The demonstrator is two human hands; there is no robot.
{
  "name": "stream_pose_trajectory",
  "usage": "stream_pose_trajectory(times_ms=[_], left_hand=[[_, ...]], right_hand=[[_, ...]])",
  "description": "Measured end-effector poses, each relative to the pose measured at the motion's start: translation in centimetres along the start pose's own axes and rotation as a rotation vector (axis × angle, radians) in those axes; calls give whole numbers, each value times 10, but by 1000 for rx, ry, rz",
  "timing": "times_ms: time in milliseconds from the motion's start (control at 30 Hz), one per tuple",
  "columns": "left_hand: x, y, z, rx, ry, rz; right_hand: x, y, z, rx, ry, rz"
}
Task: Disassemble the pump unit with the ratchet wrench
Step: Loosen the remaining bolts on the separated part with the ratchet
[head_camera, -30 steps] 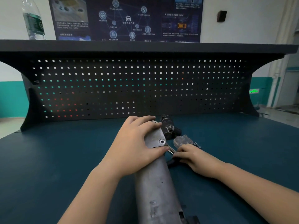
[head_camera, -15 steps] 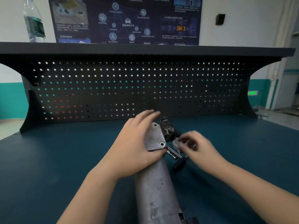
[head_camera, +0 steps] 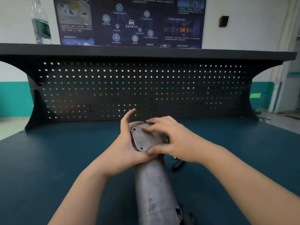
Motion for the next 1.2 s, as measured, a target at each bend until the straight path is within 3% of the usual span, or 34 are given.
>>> stream_pose_trajectory(times_ms=[167, 233, 300, 400, 467, 533, 700, 767, 833, 900, 967, 1000, 1100, 1200], left_hand=[[0, 0, 2, 31, 21, -33], [-1, 1, -2, 119, 60, -45], [-1, 1, -4, 197, 82, -65], [-2, -2, -7, 183, 127, -71], [-3, -2, -8, 209, 156, -90], [-7, 0, -8, 264, 206, -125], [-23, 8, -4, 415, 383, -231], [-33, 11, -2, 467, 448, -290], [-48, 12, 1, 510, 516, -361], [-66, 15, 7, 549, 606, -439], [-80, 20, 16, 598, 683, -492], [-84, 20, 21, 599, 707, -512], [-90, 20, 32, 592, 770, -556], [-105, 22, 39, 646, 827, -637]], right_hand=[[-5, -6, -16, -135, 96, -93], [-15, 9, -32, -145, 231, -102], [-34, 53, -56, 7, 465, 29], [-80, 150, -61, 252, 734, 507], [-106, 203, -37, 238, 673, 869], [-120, 236, -7, 212, 530, 1084], [-124, 262, 25, 90, 287, 1323], [-123, 258, 30, 110, 211, 1337], [-118, 238, 20, 204, 243, 1245], [-104, 197, -1, 426, 327, 945], [-83, 118, -7, 517, 158, 557], [-78, 81, 2, 450, -1, 451], [-76, 25, 46, 27, -408, 449], [-69, 10, 55, -215, -401, 460]])
Point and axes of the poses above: each hand's wrist, its own x-axis towards the middle knuckle, its own z-axis out of the palm, y = z × x, the point moved 9 cm from there along x, towards the middle knuckle, and after that the axes turned 14 degrees about -y, right-handed, at the moved point
